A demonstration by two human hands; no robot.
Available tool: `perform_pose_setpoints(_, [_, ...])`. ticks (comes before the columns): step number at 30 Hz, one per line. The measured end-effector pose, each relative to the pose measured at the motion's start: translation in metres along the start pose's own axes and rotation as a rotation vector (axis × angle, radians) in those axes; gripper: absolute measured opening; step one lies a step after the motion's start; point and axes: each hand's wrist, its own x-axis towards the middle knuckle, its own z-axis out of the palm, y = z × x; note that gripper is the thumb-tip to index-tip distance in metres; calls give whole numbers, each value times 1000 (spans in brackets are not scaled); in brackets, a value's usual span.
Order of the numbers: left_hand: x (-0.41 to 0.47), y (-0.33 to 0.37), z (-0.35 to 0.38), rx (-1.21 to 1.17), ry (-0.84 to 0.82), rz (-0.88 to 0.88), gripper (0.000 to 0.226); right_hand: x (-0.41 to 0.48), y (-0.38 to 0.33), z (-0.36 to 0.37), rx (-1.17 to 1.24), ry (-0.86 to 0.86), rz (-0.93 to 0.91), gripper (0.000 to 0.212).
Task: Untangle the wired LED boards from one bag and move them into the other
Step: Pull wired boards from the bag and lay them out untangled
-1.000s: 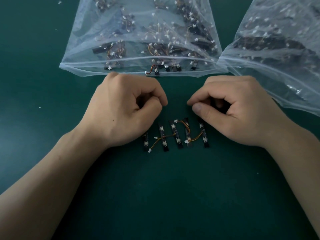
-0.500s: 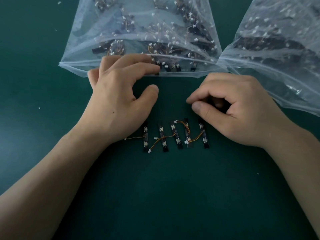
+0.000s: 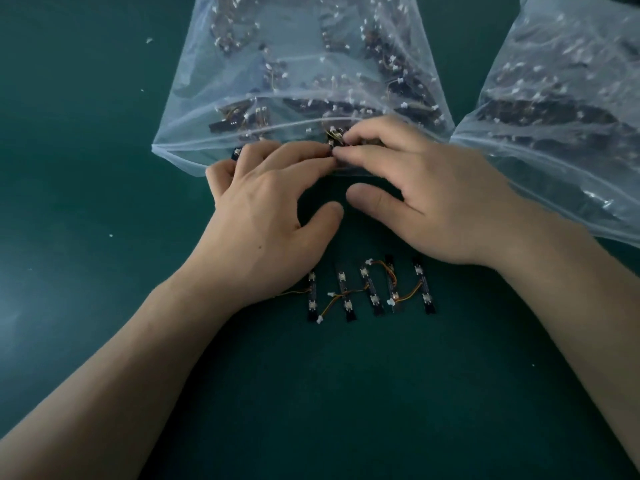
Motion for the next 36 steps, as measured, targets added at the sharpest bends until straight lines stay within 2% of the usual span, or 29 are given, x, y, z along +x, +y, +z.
perform_pose_setpoints(8, [1,-2,2,-15,28,4,47,-7,5,13,123,218,11,35])
perform_pose_setpoints(13, [1,-3,2,8,24,18,46,-5,8,16,142,266,11,21])
perform_pose_setpoints(20, [2,-2,0,-100,55,-27,46,-8,8,16,187,279,40,19])
perform_pose_setpoints(28, [1,0,1,-20,14,-8,51,-9,3,15,116,241,31,21])
perform_pose_setpoints(36, [1,-1,-2,-155,110,-39,42,-9,10,18,235,360,26,14])
